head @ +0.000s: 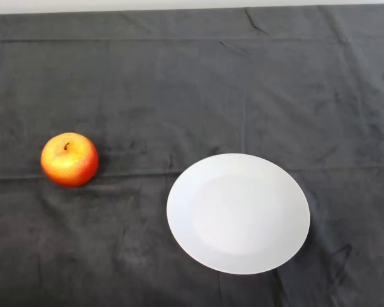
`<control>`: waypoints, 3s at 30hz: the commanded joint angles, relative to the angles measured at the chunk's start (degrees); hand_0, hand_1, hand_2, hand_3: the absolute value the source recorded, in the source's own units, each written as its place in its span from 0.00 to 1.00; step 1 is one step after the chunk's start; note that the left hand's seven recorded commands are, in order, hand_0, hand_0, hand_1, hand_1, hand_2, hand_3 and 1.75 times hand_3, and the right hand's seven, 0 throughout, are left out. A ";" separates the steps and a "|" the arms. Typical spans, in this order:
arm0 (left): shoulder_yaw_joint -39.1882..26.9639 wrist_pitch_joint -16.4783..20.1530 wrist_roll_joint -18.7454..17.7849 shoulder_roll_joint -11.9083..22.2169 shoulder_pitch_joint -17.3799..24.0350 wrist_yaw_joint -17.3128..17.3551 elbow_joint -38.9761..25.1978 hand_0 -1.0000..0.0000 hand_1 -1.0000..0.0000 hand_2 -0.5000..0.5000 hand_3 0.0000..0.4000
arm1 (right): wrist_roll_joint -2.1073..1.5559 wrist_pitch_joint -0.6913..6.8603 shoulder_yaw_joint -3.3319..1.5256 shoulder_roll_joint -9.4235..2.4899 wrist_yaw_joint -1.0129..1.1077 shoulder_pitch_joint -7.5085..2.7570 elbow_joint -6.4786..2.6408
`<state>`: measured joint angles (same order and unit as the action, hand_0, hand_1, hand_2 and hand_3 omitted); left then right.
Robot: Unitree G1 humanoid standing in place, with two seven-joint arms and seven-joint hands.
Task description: Move the apple to the plate
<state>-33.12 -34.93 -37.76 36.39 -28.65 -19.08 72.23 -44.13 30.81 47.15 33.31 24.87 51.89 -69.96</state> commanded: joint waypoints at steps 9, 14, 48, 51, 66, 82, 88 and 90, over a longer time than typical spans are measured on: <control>0.75 -0.12 4.45 -0.29 -4.73 -0.33 -2.96 1.00 1.00 0.50 0.00 | -0.43 -0.37 0.34 1.13 0.18 -1.83 -0.77; 1.97 -1.12 6.43 -0.74 -5.04 0.56 -3.30 1.00 1.00 0.50 0.00 | -0.43 -0.37 0.34 1.12 0.17 -1.84 -0.75; 16.47 -6.50 24.92 -8.46 -9.82 4.77 -3.70 1.00 1.00 0.50 0.00 | -0.43 -0.39 0.31 1.03 0.11 -1.92 -0.54; 17.20 -6.68 25.98 -8.78 -10.04 5.09 -3.59 1.00 1.00 0.50 0.00 | -0.43 -0.39 0.31 1.02 0.10 -1.93 -0.52; 21.82 -8.31 32.27 -13.03 -11.84 3.07 -3.46 1.00 1.00 0.50 0.00 | -0.44 -0.38 0.30 0.99 0.08 -1.96 -0.46; 24.54 -7.78 34.13 -16.75 -11.61 7.90 -2.39 1.00 1.00 0.50 0.00 | -0.46 -0.38 0.29 0.98 0.06 -1.97 -0.42; 25.43 -5.89 34.12 -17.86 -11.86 11.26 -1.65 1.00 1.00 0.50 0.00 | -0.46 -0.38 0.29 0.97 0.05 -1.98 -0.40; 25.65 -5.26 34.02 -18.04 -11.83 12.65 -1.44 1.00 1.00 0.50 0.00 | -0.46 -0.38 0.29 0.96 0.05 -1.99 -0.39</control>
<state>-9.13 -40.75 -4.46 18.82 -37.79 -6.55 70.09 -44.13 30.81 47.15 33.28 24.87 51.88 -69.96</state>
